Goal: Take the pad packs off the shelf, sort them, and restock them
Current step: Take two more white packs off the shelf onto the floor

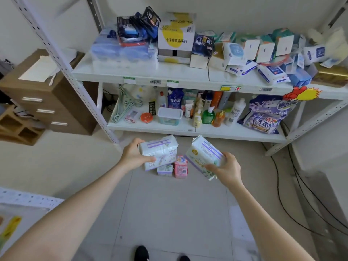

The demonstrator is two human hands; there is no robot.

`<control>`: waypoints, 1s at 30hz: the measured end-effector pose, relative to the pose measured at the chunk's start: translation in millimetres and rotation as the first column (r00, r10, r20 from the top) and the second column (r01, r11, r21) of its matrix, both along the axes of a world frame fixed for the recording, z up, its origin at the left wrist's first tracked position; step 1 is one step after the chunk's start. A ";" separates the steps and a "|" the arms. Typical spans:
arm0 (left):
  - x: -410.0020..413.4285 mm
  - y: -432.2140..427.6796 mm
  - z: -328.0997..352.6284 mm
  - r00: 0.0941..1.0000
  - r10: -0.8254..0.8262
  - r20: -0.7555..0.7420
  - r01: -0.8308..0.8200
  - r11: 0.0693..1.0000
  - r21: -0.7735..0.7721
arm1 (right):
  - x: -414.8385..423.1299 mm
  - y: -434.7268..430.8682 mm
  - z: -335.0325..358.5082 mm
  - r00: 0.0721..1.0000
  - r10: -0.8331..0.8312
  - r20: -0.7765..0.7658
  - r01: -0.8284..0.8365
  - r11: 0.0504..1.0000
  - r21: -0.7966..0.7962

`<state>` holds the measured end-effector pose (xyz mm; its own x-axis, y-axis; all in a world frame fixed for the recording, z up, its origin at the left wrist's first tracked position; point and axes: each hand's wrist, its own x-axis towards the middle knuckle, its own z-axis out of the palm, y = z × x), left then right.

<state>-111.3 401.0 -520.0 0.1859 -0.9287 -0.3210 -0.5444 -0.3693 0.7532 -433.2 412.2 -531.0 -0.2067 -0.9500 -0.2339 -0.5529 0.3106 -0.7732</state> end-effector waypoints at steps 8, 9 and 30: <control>58.7 -22.8 -111.5 0.997 -0.075 -0.012 0.076 0.985 0.156 | 65.9 25.9 -125.6 0.998 -0.027 -0.048 0.033 0.989 0.142; 64.1 -25.8 -129.2 0.996 -0.088 -0.015 0.089 0.981 0.172 | 72.9 28.9 -144.7 0.999 -0.017 -0.052 0.025 0.986 0.163; 78.7 -86.6 -586.8 0.982 -0.163 -0.100 0.180 0.964 0.196 | 106.3 6.1 -571.1 0.981 0.169 -0.097 -0.141 0.960 0.244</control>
<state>-32.6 314.4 -1106.8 -0.0055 -0.8578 -0.5139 -0.5526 -0.4257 0.7165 -326.9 418.3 -1102.2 -0.1003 -0.8938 -0.4371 -0.6897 0.3791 -0.6169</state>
